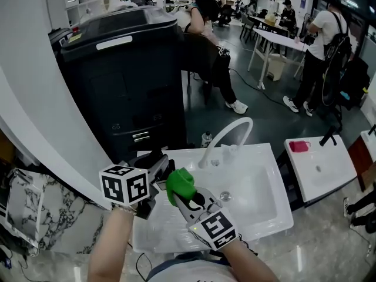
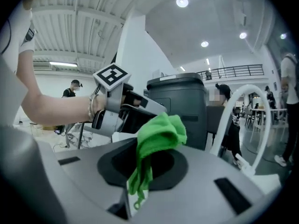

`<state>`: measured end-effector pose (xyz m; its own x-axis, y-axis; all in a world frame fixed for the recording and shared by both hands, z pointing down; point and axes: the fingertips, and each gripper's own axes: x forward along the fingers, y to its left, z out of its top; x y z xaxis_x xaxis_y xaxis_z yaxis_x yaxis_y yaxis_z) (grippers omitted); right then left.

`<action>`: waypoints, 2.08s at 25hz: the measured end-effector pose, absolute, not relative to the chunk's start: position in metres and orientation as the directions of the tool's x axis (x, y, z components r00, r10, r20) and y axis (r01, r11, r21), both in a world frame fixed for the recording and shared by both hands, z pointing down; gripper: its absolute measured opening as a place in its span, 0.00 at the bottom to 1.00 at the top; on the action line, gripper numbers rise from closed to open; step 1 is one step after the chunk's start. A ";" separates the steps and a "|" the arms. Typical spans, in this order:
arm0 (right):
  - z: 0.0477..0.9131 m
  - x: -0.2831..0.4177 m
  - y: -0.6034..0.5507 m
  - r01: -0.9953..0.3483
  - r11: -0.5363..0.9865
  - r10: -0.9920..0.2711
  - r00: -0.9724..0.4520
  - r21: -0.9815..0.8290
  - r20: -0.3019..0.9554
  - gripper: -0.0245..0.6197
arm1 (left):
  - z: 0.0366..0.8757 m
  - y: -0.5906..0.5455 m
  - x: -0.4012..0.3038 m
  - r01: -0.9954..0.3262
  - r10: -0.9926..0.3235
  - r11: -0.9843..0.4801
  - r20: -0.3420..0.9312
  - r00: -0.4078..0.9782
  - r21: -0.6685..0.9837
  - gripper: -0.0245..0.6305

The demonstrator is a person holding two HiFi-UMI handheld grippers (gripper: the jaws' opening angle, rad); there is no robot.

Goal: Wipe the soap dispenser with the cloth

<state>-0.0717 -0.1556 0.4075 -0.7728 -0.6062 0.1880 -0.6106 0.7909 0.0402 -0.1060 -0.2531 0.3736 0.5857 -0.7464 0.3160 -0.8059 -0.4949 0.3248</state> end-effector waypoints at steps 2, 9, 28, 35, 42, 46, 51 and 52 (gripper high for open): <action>0.405 -0.087 -0.159 -0.596 0.801 -0.595 -0.782 0.057 0.185 0.11 | 0.375 -0.254 -0.106 -0.813 -0.753 -0.472 0.323 0.573 0.340 0.20; 0.424 -0.105 -0.172 -0.640 0.762 -0.641 -0.728 0.094 0.243 0.11 | 0.380 -0.257 -0.125 -0.850 -0.782 -0.381 0.362 0.506 0.365 0.20; 0.423 -0.029 -0.165 -0.704 0.707 -0.688 -0.661 0.069 0.299 0.11 | 0.363 -0.238 -0.119 -0.703 -0.674 -0.672 0.202 0.711 0.234 0.20; 0.397 -0.048 -0.146 -0.588 0.796 -0.604 -0.758 0.144 0.246 0.11 | 0.354 -0.210 -0.102 -0.591 -0.578 -0.793 0.126 0.806 0.146 0.20; 0.413 -0.066 -0.150 -0.565 0.812 -0.581 -0.763 0.146 0.282 0.11 | 0.346 -0.207 -0.097 -0.622 -0.607 -0.773 0.140 0.782 0.127 0.20; 0.435 -0.065 -0.147 -0.544 0.826 -0.559 -0.753 0.149 0.347 0.11 | 0.338 -0.209 -0.104 -0.629 -0.621 -0.760 0.099 0.777 0.167 0.20; 0.456 -0.062 -0.146 -0.546 0.828 -0.547 -0.739 0.127 0.393 0.11 | 0.330 -0.209 -0.106 -0.633 -0.627 -0.759 0.090 0.774 0.151 0.20; 0.455 -0.061 -0.145 -0.547 0.828 -0.548 -0.740 0.125 0.390 0.11 | 0.330 -0.209 -0.106 -0.634 -0.627 -0.760 0.091 0.773 0.147 0.20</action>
<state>-0.0611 -0.1448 0.4550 -0.7400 -0.5482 0.3897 -0.5473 0.8275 0.1250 -0.1062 -0.2086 0.3303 0.7733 -0.6274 0.0911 -0.6336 -0.7595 0.1472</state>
